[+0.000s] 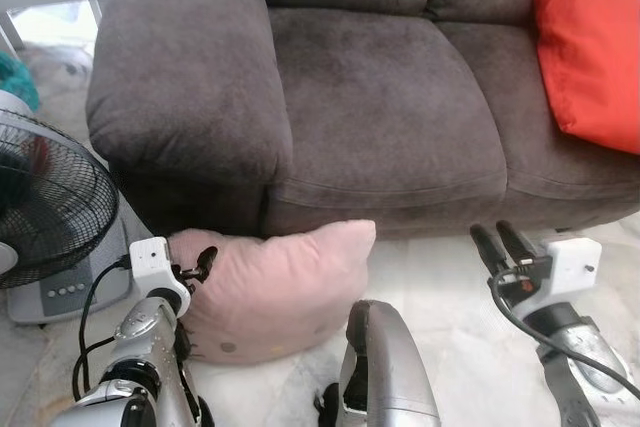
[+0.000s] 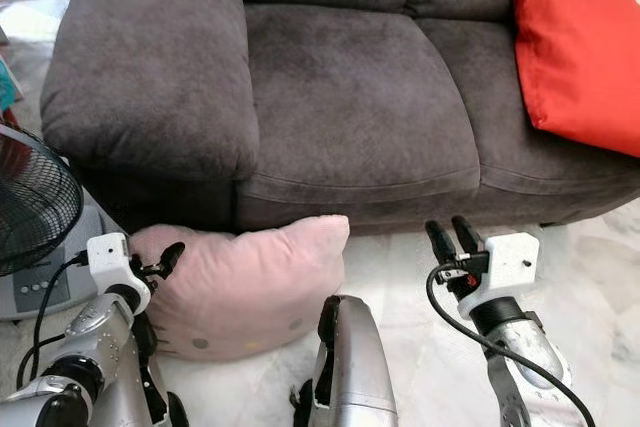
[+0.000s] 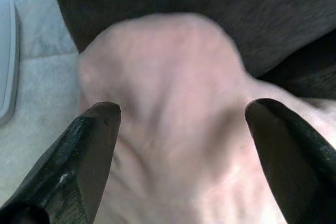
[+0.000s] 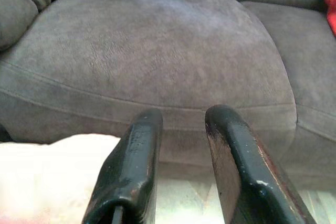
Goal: Move the pillow to the sofa from floor
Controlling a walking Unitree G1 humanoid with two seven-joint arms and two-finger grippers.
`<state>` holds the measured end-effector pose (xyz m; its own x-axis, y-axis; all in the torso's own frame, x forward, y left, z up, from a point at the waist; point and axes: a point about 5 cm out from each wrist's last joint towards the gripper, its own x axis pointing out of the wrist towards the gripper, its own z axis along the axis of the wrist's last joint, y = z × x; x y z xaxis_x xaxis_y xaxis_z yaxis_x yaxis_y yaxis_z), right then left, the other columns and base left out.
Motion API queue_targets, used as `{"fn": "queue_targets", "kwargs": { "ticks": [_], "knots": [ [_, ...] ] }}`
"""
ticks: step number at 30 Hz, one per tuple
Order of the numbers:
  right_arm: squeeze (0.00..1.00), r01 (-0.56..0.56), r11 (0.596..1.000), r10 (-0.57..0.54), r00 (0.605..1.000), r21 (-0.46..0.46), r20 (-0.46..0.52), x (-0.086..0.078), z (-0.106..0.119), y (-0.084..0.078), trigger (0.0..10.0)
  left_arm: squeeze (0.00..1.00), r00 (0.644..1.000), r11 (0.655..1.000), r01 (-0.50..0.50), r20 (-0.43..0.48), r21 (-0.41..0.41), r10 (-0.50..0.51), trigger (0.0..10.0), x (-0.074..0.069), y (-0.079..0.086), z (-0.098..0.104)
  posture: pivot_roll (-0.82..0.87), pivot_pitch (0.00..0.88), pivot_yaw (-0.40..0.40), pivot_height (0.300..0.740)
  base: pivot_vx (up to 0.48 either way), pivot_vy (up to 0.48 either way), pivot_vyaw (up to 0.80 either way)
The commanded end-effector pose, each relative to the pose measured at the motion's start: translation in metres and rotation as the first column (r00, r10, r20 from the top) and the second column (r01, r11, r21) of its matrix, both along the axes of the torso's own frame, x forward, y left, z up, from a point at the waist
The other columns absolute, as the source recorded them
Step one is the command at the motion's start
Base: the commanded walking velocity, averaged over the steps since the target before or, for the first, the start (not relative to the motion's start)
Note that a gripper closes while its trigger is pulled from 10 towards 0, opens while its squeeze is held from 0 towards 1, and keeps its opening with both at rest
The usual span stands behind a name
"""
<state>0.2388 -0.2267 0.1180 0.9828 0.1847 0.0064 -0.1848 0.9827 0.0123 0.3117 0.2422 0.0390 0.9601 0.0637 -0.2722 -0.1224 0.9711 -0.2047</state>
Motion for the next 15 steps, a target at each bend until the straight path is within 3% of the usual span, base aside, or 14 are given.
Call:
{"fn": "queue_targets", "kwargs": {
  "ticks": [1, 7, 15],
  "knots": [
    [0.00, 0.013, 1.000, -0.013, 1.000, -0.016, -0.014, -0.005, 0.003, -0.008, 10.0, 0.00, 0.999, 1.000, 0.005, -0.041, -0.019, -0.006, 10.0, -0.006, -0.002, -0.009, -0.16, 0.287, -0.278, 0.477, 0.000, 0.000, 0.00],
    [0.00, -0.002, 1.000, 0.002, 1.000, -0.017, -0.029, -0.007, 0.006, -0.006, 10.0, 0.00, 0.998, 0.999, -0.044, -0.040, 0.001, 0.044, 10.0, -0.008, 0.012, -0.006, -0.17, 0.298, -0.289, 0.477, 0.000, 0.000, 0.00],
    [0.00, -0.005, 1.000, 0.004, 0.999, -0.019, -0.037, -0.013, 0.008, -0.007, 10.0, 0.00, 0.998, 0.997, -0.058, 0.017, -0.043, 0.059, 10.0, -0.004, 0.013, 0.001, -0.19, 0.303, -0.291, 0.477, 0.000, 0.000, 0.00]
  ]
}}
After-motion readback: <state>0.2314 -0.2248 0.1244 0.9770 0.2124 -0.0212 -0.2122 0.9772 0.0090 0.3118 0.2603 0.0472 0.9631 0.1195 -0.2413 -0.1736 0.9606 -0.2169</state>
